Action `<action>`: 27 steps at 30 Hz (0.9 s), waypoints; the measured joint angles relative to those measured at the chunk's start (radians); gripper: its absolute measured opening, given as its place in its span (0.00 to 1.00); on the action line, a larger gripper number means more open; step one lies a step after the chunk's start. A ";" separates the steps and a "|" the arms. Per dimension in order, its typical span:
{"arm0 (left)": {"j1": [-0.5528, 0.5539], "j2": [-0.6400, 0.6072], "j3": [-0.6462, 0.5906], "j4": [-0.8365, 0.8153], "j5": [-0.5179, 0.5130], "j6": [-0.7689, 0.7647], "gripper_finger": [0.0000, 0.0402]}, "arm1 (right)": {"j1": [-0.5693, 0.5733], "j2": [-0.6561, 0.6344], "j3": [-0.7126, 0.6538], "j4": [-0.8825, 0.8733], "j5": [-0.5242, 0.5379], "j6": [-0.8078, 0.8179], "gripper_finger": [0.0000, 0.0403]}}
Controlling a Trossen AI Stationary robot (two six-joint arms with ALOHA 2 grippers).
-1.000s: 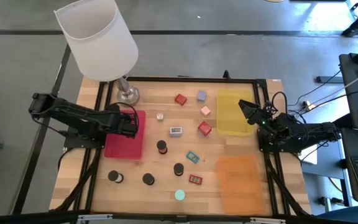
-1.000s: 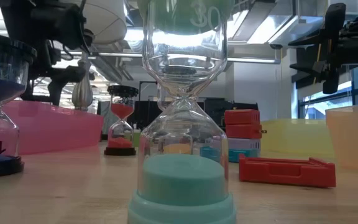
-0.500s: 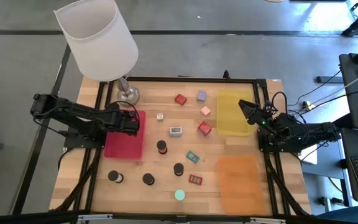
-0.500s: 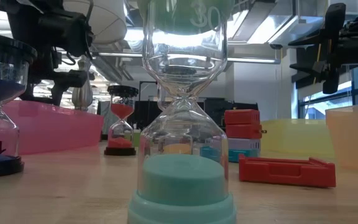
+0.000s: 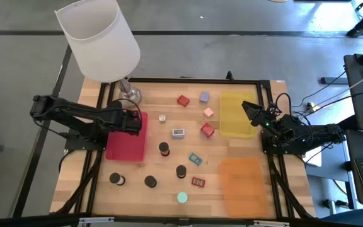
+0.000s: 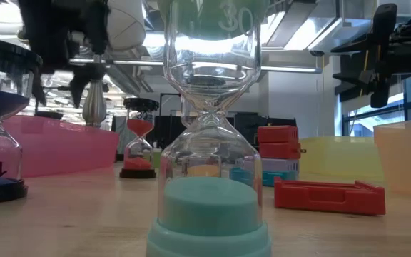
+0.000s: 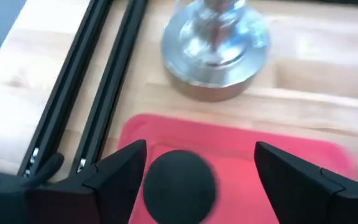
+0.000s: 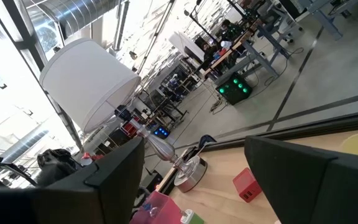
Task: Pick & Place Office items
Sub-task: Put the red hourglass timer into the red bin
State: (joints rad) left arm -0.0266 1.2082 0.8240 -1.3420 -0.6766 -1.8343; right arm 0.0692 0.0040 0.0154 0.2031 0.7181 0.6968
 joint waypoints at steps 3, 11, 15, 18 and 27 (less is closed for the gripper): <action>-0.009 -0.007 0.105 -0.044 -0.003 0.079 0.76 | 0.000 0.000 0.000 0.000 0.000 0.000 0.70; -0.048 -0.009 0.312 0.015 0.008 0.443 0.76 | 0.000 0.000 0.000 -0.001 0.000 0.000 0.70; -0.069 -0.005 0.319 0.185 -0.013 0.679 0.76 | 0.000 0.000 0.000 0.000 0.000 0.000 0.70; -0.080 0.022 0.319 0.323 -0.014 0.783 0.76 | 0.000 0.000 0.000 0.000 0.000 0.000 0.70; -0.137 0.160 0.319 0.640 0.046 0.911 0.76 | 0.000 0.000 0.000 -0.001 0.000 0.000 0.70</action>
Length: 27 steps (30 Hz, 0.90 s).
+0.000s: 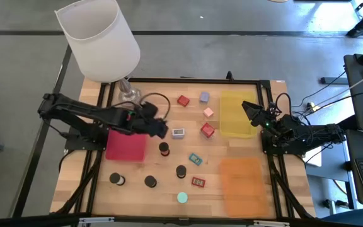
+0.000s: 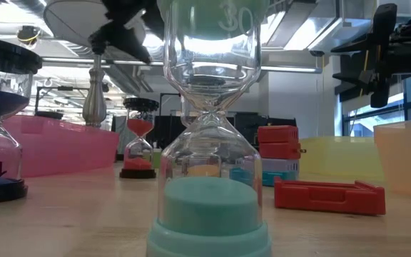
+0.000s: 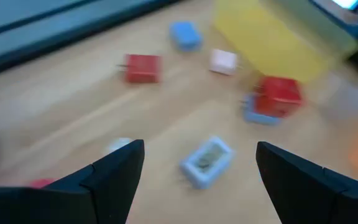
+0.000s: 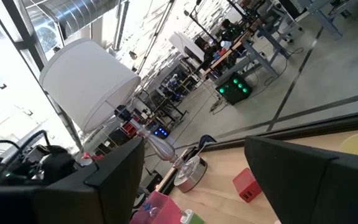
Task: Pick & Place Office items
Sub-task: Put the red hourglass timer into the red bin
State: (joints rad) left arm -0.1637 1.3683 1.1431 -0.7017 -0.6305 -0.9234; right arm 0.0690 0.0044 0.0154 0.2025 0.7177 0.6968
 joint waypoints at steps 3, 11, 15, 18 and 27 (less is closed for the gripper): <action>-0.032 0.047 0.000 0.067 0.061 0.095 0.76 | 0.000 0.000 0.000 0.000 0.000 0.000 0.70; -0.147 0.136 0.000 0.153 0.136 0.373 0.76 | 0.000 0.000 0.000 0.000 0.000 0.000 0.70; -0.197 0.158 0.000 0.252 0.173 0.453 0.76 | 0.000 0.000 0.000 -0.002 0.000 0.000 0.70; -0.229 0.164 0.000 0.263 0.169 0.501 0.76 | 0.000 0.000 0.000 -0.002 0.000 0.000 0.70; -0.256 0.166 0.000 0.092 0.121 0.437 0.76 | 0.000 0.000 0.000 -0.003 0.000 0.000 0.70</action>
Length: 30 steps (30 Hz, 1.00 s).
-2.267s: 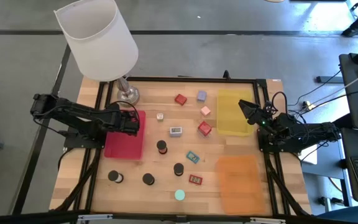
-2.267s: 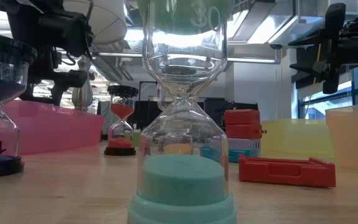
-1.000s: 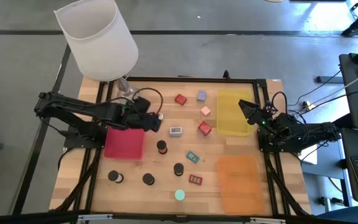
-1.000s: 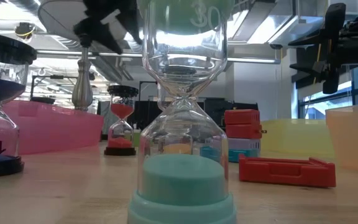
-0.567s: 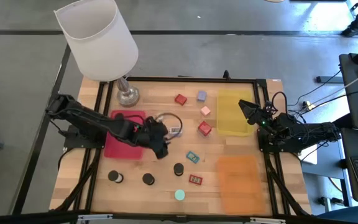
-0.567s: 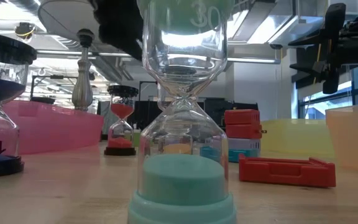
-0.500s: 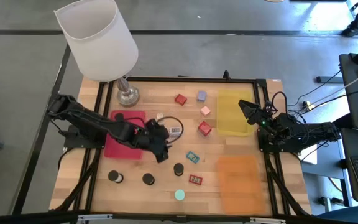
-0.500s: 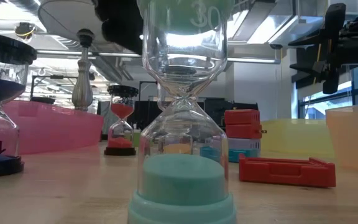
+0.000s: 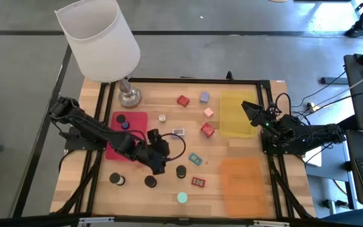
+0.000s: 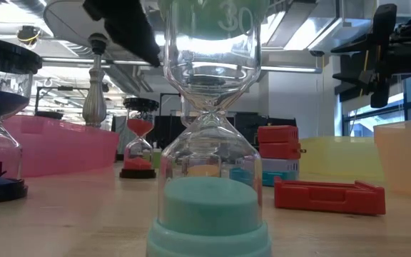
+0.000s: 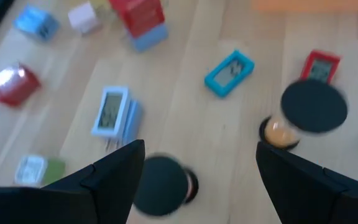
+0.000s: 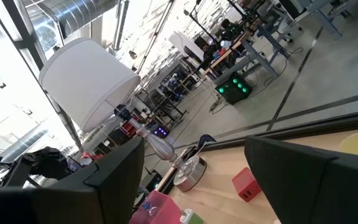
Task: Pick & Place Office items
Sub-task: Put the red hourglass timer into the red bin
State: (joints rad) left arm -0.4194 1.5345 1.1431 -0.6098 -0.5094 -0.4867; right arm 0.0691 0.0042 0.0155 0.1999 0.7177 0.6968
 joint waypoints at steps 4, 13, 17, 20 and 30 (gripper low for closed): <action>0.000 0.000 -0.004 -0.061 0.007 -0.049 0.76 | 0.000 0.000 0.000 -0.001 0.000 0.000 0.70; 0.002 0.000 -0.085 -0.066 -0.018 -0.105 0.76 | 0.000 0.000 0.000 -0.001 0.000 0.000 0.70; 0.007 0.001 -0.110 -0.067 -0.039 -0.134 0.76 | 0.000 0.000 0.000 -0.001 0.000 0.000 0.70; 0.021 0.007 -0.118 -0.058 -0.018 -0.149 0.76 | 0.000 0.000 0.000 -0.001 0.000 0.000 0.70; 0.083 0.007 -0.203 0.122 0.049 -0.184 0.76 | 0.000 0.000 0.000 -0.001 0.000 0.000 0.70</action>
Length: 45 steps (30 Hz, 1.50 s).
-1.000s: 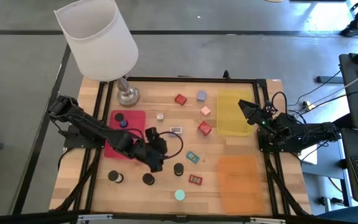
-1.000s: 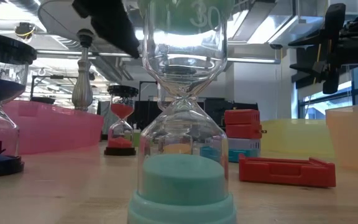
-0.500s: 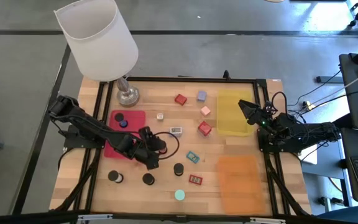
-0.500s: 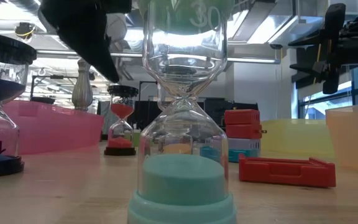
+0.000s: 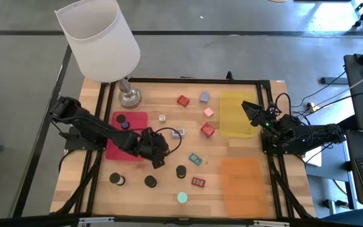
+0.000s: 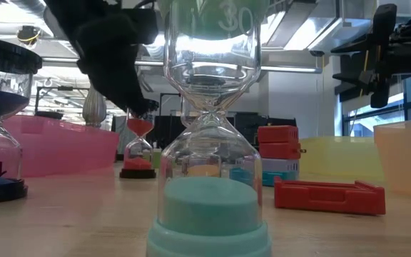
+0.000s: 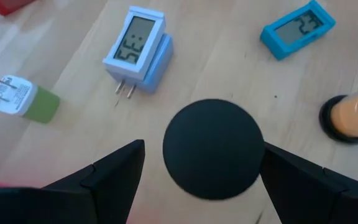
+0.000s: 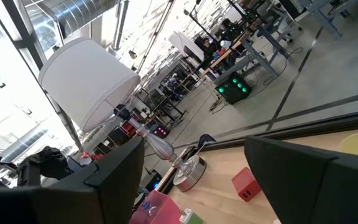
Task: Pick & Place Office items
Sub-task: Put the red hourglass timer into the red bin
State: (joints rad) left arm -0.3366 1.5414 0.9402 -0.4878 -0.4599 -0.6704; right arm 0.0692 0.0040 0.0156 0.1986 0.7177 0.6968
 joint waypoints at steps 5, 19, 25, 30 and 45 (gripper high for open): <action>0.021 0.000 -0.001 0.015 0.004 0.000 0.76 | 0.000 0.000 0.000 0.000 0.000 0.000 0.70; 0.059 -0.002 -0.001 0.014 0.059 -0.017 0.52 | 0.000 0.000 0.000 0.000 0.000 0.000 0.70; 0.067 -0.062 -0.001 0.012 0.031 -0.090 0.52 | 0.000 0.000 0.000 0.000 0.000 0.000 0.70; 0.097 -0.173 -0.001 -0.004 -0.087 -0.180 0.52 | 0.000 0.000 0.000 0.000 0.000 0.000 0.70; 0.163 -0.387 0.000 -0.576 -0.219 -0.456 0.54 | 0.000 0.000 0.000 0.000 0.000 0.000 0.70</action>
State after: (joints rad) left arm -0.1738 1.1539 0.9398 -1.0636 -0.6788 -1.1266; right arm 0.0689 0.0042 0.0154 0.1982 0.7179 0.6968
